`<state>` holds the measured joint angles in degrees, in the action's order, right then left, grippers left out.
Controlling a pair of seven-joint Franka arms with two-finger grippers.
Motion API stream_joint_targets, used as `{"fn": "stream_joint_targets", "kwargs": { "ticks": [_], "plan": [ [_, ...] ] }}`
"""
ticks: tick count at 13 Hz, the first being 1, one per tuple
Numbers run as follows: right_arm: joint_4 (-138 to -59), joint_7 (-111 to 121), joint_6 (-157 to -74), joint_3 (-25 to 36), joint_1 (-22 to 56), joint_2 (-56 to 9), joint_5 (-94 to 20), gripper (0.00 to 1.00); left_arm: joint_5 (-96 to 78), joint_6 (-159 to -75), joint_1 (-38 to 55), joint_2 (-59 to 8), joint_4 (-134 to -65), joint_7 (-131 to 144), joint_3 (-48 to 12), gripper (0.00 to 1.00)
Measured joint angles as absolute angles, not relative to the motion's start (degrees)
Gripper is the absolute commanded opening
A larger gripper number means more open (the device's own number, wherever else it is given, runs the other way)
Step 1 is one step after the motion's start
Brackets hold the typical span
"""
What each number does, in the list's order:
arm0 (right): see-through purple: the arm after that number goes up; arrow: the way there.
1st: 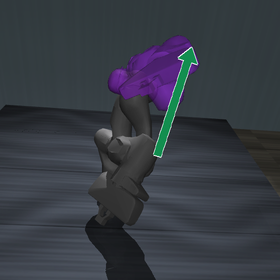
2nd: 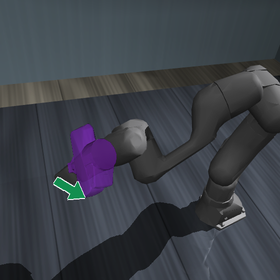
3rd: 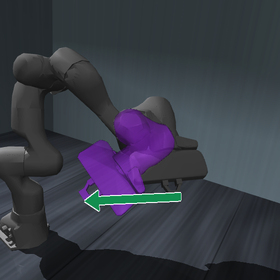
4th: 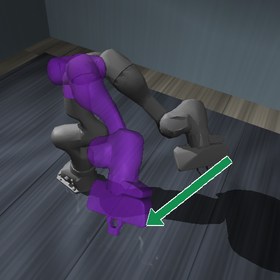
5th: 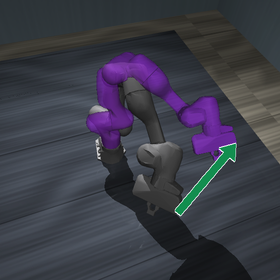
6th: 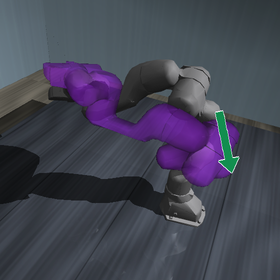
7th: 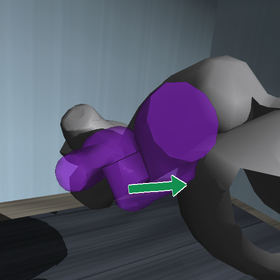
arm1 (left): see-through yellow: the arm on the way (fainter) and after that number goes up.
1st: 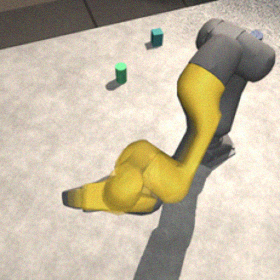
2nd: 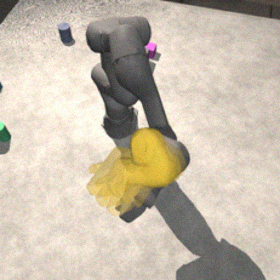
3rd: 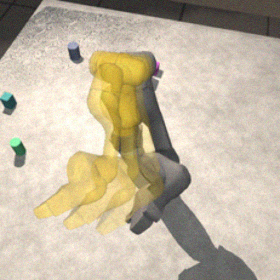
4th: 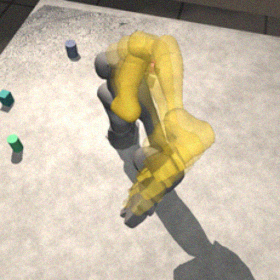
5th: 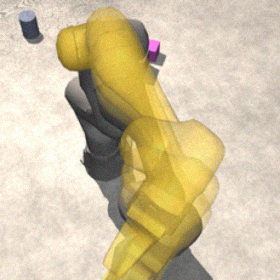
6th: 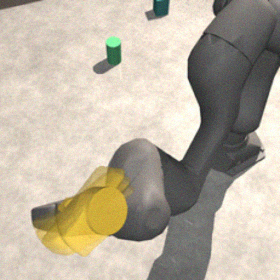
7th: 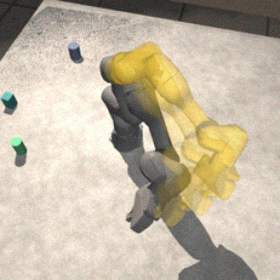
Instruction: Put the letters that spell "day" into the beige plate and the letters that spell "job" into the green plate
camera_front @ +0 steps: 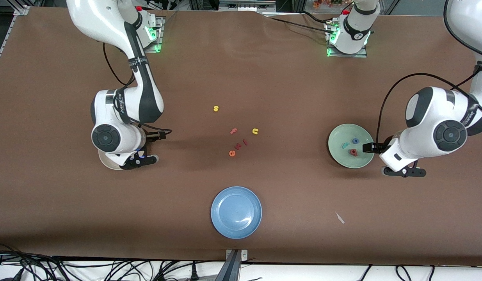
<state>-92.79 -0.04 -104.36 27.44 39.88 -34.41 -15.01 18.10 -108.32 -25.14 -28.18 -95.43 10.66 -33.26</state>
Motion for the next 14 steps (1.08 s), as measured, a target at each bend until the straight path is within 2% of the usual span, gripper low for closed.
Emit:
{"fn": "stream_joint_targets", "kwargs": {
  "ticks": [4,6,9,14],
  "plan": [
    [-91.0,-9.5,-101.6,27.2,43.3,-34.1,-15.0,1.0,18.0,-101.1,-25.1,-26.2,-88.9,5.2,-34.9,1.0],
    [-90.7,-13.8,-101.4,24.0,42.2,-33.0,-15.0,1.0,17.4,-97.0,-25.2,-25.5,-84.3,2.8,-35.5,1.0],
    [-90.7,-16.9,-100.6,8.6,28.7,-29.5,-10.0,1.0,17.3,-95.5,-25.3,-24.3,-82.3,1.6,-36.1,1.0],
    [-90.7,-16.2,-96.0,-4.0,11.1,-24.7,-5.7,1.0,14.0,-92.9,-25.6,-19.8,-82.0,-2.2,-36.8,1.0]
  ]
}}
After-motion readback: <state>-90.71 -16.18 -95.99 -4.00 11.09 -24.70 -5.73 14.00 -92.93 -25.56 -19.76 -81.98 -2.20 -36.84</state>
